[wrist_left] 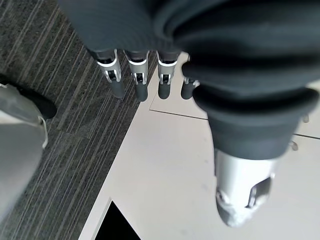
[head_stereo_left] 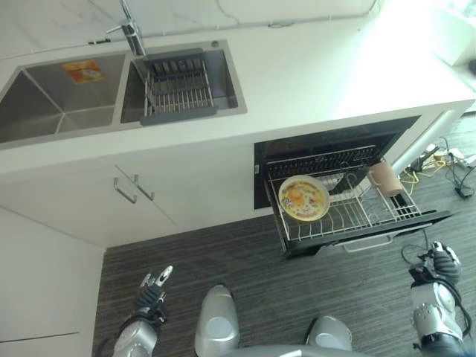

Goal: Place the dishes in the dishwasher.

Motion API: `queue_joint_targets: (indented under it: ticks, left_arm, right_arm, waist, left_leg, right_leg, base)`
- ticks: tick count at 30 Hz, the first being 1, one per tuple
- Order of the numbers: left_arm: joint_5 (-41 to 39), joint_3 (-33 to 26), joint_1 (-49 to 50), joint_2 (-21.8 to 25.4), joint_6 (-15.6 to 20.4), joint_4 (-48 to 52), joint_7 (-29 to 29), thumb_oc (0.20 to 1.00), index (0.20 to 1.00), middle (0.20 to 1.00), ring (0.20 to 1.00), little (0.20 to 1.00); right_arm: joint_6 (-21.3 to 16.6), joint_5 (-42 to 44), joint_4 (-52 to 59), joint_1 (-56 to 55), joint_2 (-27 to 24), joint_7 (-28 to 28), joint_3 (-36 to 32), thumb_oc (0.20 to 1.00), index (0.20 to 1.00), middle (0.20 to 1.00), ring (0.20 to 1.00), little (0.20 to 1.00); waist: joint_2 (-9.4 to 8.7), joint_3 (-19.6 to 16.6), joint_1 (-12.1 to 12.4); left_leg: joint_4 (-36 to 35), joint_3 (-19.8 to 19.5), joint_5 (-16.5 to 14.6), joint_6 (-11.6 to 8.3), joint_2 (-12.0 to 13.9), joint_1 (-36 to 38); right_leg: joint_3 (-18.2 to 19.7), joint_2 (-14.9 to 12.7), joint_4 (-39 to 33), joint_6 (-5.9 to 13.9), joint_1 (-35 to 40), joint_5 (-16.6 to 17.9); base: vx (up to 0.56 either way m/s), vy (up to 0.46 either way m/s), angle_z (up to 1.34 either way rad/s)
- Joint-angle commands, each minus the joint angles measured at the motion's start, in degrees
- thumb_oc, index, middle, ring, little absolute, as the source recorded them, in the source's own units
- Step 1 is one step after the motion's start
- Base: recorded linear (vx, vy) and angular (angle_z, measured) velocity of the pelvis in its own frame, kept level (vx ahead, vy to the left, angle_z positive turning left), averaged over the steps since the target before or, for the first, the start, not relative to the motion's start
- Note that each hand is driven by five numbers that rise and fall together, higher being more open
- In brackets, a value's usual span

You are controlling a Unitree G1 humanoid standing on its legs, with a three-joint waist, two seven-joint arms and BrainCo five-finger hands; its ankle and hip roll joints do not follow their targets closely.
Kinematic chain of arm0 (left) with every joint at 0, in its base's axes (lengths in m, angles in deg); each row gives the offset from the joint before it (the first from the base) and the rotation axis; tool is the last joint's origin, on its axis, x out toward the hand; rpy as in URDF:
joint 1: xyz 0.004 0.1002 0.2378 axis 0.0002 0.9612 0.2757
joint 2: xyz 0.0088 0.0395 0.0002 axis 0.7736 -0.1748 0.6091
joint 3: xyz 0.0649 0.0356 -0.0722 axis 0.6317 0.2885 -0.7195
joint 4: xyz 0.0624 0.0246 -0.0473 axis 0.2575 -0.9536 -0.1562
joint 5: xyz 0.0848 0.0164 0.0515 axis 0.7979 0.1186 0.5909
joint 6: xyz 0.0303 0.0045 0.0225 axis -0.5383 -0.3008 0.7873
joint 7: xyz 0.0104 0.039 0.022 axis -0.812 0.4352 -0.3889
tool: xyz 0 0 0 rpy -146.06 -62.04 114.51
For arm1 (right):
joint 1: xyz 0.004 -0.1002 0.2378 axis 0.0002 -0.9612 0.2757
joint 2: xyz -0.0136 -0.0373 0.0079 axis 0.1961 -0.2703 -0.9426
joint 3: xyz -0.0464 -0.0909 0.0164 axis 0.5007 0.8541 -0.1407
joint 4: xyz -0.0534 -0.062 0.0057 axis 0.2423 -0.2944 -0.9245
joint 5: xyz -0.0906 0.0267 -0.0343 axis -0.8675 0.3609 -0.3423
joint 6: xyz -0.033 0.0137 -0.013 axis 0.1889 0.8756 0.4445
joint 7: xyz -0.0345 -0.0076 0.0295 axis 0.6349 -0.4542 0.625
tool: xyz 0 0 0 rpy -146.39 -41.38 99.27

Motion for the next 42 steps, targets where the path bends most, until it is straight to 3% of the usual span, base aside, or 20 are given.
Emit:
queue_joint_targets:
  ticks: [1,7,12,22,29,42]
  left_arm:
    - [-1.1,0.9,0.4,1.9,4.0,1.8,0.6,1.000,1.000,1.000,1.000,1.000]
    - [-2.1,3.2,-1.2,2.0,5.3,0.3,0.8,1.000,1.000,1.000,1.000,1.000]
    - [-2.4,4.2,-2.0,2.5,5.9,-0.6,0.8,1.000,1.000,1.000,1.000,1.000]
    - [-2.6,5.8,-4.3,3.9,5.4,-1.4,0.7,1.000,1.000,1.000,1.000,1.000]
    - [-3.0,7.3,-5.9,4.5,5.0,-1.3,1.0,1.000,1.000,1.000,1.000,1.000]
    - [-5.4,10.3,-8.7,7.1,4.0,2.0,1.0,1.000,1.000,1.000,1.000,1.000]
  right_arm:
    - [-3.0,4.3,1.5,1.3,-1.7,-2.6,-2.9,0.200,0.200,0.200,0.200,0.200]
    - [-1.0,17.9,-2.8,4.3,-0.9,-6.3,-3.2,0.200,0.200,0.200,0.200,0.200]
    - [-0.8,25.0,-6.4,5.9,-0.3,-5.9,-3.6,0.200,0.200,0.200,0.200,0.200]
    - [6.1,27.4,-20.5,10.7,-3.8,-9.9,-3.6,0.200,0.200,0.200,0.200,0.200]
    - [10.8,29.6,-28.1,14.9,-4.9,-12.9,-2.3,0.200,0.200,0.200,0.200,0.200]
    - [19.6,29.7,-36.5,27.0,-13.1,-16.1,1.7,0.200,0.200,0.200,0.200,0.200]
  waist:
    - [-0.78,-1.7,0.9]
    - [-0.44,-1.7,1.0]
    - [-0.28,-2.2,1.2]
    - [0.40,-2.3,2.3]
    - [1.66,-1.8,3.4]
    - [4.82,0.6,5.0]
  left_leg:
    - [-0.2,-0.7,2.1,-2.11,6.3,2.3]
    - [3.3,-1.4,0.7,-2.59,6.8,-0.6]
    - [2.8,-1.6,0.8,-2.62,6.7,-0.8]
    - [3.0,-2.7,0.7,-2.89,6.0,-2.4]
    - [3.5,-3.6,0.7,-3.19,5.5,-4.0]
    - [3.8,-5.4,1.8,-3.86,4.0,-9.6]
  right_leg:
    - [0.3,-1.1,0.0,-1.74,-0.4,5.1]
    - [1.8,-3.5,5.6,-1.09,-6.0,4.8]
    - [2.4,-4.6,6.4,-0.39,-8.2,5.6]
    - [3.4,-5.4,7.6,0.40,-11.6,6.4]
    - [3.6,-6.4,9.3,0.67,-13.8,6.2]
    - [5.7,-7.4,11.2,1.31,-20.1,5.8]
  base:
    - [-0.03,0.037,0.07]
    - [-0.04,0.027,0.02]
    - [0.00,0.000,0.00]
    - [0.00,0.000,0.01]
    - [-0.02,-0.006,0.04]
    - [-0.03,0.001,0.05]
